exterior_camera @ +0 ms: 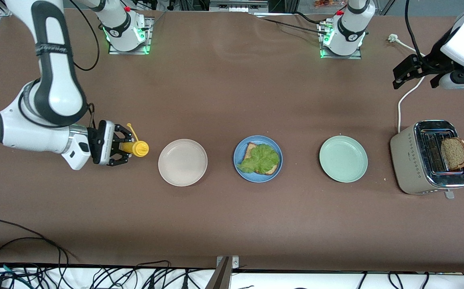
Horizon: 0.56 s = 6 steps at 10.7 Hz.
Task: Make sandwich in blue plate with both arms
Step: 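Carry the bottle back beside the white plate with the right gripper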
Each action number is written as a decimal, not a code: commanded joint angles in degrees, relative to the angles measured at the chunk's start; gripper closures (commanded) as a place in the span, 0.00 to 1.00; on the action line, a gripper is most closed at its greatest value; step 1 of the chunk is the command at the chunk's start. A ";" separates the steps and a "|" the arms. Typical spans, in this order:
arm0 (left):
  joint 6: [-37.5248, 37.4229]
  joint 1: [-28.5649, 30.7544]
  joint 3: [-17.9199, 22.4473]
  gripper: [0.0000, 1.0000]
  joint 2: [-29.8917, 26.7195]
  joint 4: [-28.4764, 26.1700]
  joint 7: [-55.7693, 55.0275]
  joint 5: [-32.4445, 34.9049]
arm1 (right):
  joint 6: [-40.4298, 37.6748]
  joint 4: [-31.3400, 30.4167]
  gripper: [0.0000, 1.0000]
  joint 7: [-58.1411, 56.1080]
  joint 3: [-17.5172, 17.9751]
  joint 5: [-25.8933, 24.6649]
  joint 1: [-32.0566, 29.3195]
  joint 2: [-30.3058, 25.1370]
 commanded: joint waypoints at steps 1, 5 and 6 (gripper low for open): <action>-0.53 -0.18 0.01 0.00 -0.46 0.10 -0.28 0.92 | -4.37 0.10 1.00 -20.20 1.16 14.23 -5.72 7.69; -0.53 -0.18 0.01 0.00 -0.38 0.10 -0.28 0.92 | -8.59 0.54 1.00 -37.98 1.16 27.26 -8.63 16.57; -0.53 -0.18 0.01 0.00 -0.38 0.10 -0.28 0.92 | -9.55 0.54 1.00 -41.32 1.16 28.94 -8.72 18.16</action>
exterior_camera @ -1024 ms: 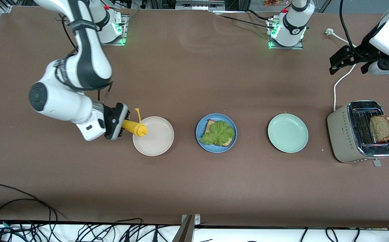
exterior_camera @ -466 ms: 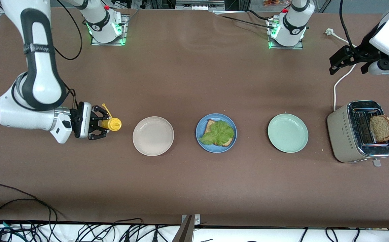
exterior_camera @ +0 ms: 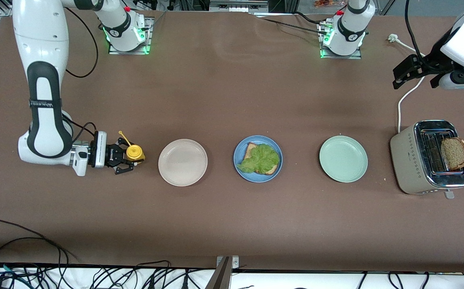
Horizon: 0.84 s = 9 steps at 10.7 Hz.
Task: Make sandwich in blue plate with both arms
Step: 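Carry the bottle back beside the white plate with the right gripper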
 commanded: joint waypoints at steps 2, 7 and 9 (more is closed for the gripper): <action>-0.52 -0.18 0.01 0.00 -0.39 0.11 -0.28 0.92 | -3.22 1.39 1.00 -13.02 0.61 8.75 -1.58 6.66; -0.52 -0.27 0.01 0.00 -0.39 0.11 -0.28 0.92 | -5.93 1.47 1.00 -19.12 0.69 14.48 -1.66 13.00; -0.52 -0.27 0.01 0.00 -0.39 0.11 -0.28 0.92 | -6.03 1.48 0.59 -19.03 0.61 14.40 -2.19 13.09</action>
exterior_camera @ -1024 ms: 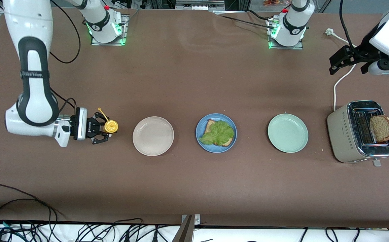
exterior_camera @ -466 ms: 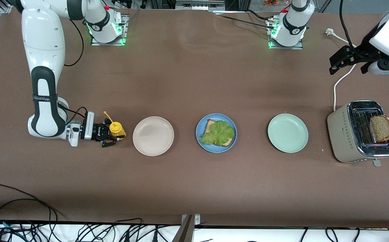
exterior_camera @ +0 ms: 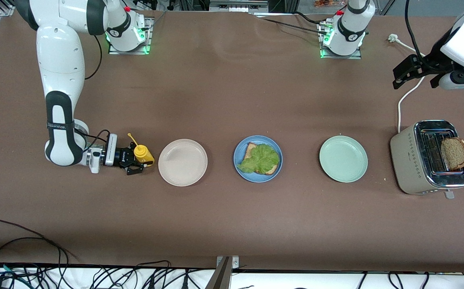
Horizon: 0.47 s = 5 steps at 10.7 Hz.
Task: Make sandwich in blue plate with both arms
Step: 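Carry the bottle back beside the white plate with the right gripper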
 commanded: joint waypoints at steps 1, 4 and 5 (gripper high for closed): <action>-0.53 -0.27 0.01 0.00 -0.39 0.11 -0.28 0.92 | -0.79 1.34 0.01 -0.79 0.42 0.50 -1.58 1.73; -0.53 -0.27 0.01 0.00 -0.48 0.11 -0.28 0.92 | -1.23 3.36 0.00 0.00 -1.67 -0.72 -1.85 1.64; -0.53 -0.27 0.01 0.00 -0.39 0.11 -0.28 0.92 | -1.32 3.71 0.00 0.08 -2.91 -2.21 -1.76 1.64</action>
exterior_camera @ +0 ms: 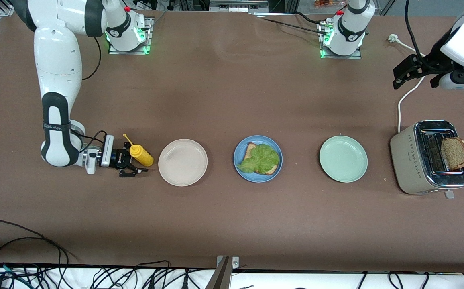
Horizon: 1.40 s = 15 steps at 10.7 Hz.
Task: Make sandwich in blue plate with both arms
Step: 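Set the bottle down on the table and open the right gripper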
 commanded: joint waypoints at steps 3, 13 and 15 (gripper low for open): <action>-0.61 -0.27 0.11 0.00 -0.39 0.11 -0.36 0.49 | -1.18 3.31 0.00 3.08 -6.39 -8.60 -0.40 0.12; -0.96 -0.09 0.02 0.00 -0.39 0.11 -0.36 0.31 | 5.40 3.14 0.00 48.84 -3.60 -42.69 -0.49 -20.78; -1.05 -0.70 -0.33 0.00 -0.48 0.11 -0.63 0.31 | 5.59 3.05 0.00 62.19 0.17 -51.04 -1.63 -25.70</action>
